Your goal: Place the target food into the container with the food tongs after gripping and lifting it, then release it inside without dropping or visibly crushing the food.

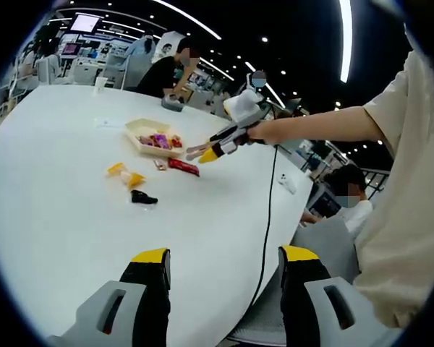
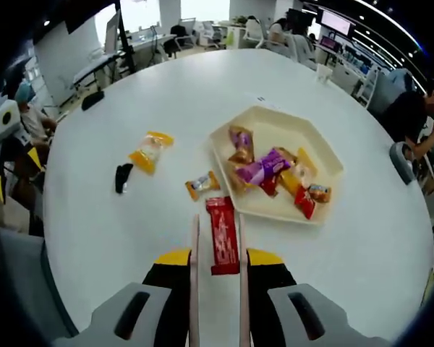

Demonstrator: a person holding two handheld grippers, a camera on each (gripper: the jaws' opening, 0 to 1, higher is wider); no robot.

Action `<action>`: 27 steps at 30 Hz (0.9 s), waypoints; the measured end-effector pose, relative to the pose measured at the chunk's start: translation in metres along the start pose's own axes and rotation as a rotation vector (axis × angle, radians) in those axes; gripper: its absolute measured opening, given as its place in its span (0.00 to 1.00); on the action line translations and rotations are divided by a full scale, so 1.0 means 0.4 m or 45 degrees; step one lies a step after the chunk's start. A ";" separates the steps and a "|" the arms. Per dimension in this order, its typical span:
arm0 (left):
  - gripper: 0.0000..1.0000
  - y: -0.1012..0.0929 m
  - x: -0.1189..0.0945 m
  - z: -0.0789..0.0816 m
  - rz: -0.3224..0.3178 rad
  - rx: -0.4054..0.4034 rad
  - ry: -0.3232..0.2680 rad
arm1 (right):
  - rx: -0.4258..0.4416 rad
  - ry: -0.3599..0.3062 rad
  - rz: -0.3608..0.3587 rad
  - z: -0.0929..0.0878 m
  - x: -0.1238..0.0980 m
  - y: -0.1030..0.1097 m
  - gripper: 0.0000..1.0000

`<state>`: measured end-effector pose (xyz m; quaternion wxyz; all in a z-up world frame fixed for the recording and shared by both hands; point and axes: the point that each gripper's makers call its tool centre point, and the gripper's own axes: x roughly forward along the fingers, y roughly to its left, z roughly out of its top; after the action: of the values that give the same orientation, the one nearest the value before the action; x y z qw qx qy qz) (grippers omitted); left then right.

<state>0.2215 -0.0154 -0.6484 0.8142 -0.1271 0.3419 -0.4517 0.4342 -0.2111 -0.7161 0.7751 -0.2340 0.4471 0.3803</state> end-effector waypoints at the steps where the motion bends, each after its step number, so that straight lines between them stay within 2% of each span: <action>1: 0.59 0.000 0.001 0.000 0.000 0.000 0.001 | 0.000 0.001 0.001 -0.001 0.001 -0.001 0.26; 27: 0.60 0.002 0.017 -0.008 -0.009 -0.016 0.024 | 0.004 0.048 0.026 -0.037 0.036 -0.013 0.26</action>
<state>0.2224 -0.0203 -0.6543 0.8084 -0.1292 0.3522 -0.4537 0.4352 -0.2192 -0.7359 0.7631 -0.2351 0.4646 0.3829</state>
